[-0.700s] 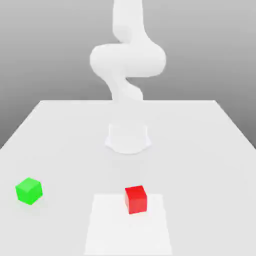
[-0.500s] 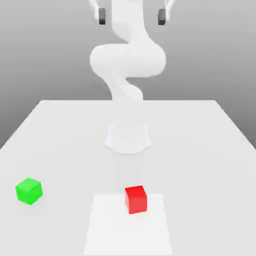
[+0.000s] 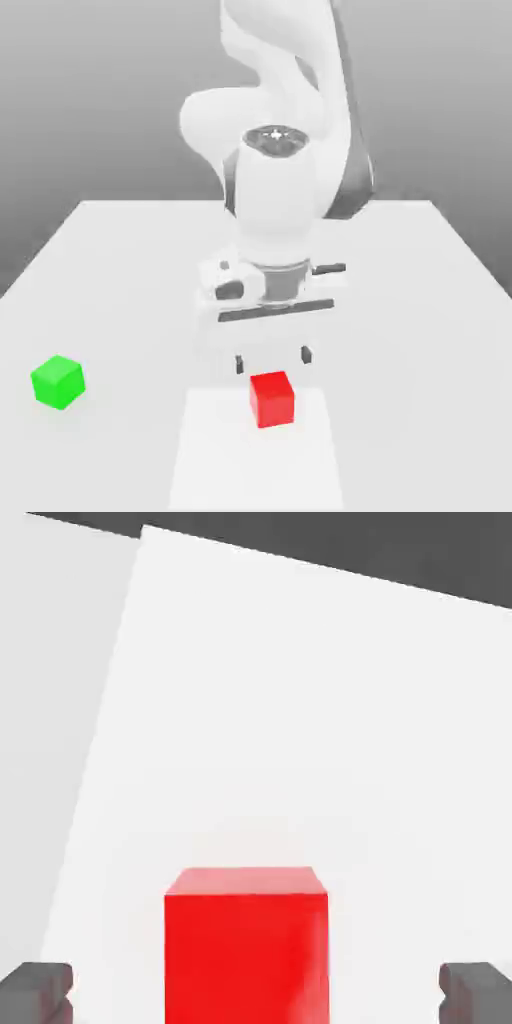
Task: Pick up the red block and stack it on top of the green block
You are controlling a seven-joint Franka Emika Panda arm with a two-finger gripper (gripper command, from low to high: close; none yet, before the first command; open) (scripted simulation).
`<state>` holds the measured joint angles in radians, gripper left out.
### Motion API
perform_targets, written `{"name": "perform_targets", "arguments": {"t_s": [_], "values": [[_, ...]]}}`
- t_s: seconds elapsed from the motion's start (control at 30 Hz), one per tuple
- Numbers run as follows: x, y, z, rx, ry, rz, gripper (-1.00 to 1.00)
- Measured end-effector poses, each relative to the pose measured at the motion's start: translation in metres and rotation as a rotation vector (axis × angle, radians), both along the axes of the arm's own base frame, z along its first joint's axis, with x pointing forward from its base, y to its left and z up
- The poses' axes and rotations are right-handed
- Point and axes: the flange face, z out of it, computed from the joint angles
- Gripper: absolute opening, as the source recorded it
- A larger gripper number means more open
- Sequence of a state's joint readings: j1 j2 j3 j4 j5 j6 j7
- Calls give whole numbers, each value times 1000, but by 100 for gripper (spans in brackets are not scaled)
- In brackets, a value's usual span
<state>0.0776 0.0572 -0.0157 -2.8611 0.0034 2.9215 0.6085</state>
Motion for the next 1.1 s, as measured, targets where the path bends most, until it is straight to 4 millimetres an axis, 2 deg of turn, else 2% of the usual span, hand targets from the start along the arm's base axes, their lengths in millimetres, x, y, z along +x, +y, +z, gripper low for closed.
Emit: {"name": "perform_targets", "arguments": {"t_s": [0.1, 0.13, 0.37, 0.6, 0.7, 0.87, 1.1], "values": [[-2, 0, -28, -1, 3, 0, 0], [-3, 0, -34, 0, 3, 0, -100], [-3, 0, -35, 0, 3, 1, -100], [-3, 0, 21, 0, 4, 0, -100], [3, -31, 31, 2, 2, -144, -100], [10, -96, 40, 7, 0, -445, -100], [-2, -193, 51, 10, 0, -876, -100]]}}
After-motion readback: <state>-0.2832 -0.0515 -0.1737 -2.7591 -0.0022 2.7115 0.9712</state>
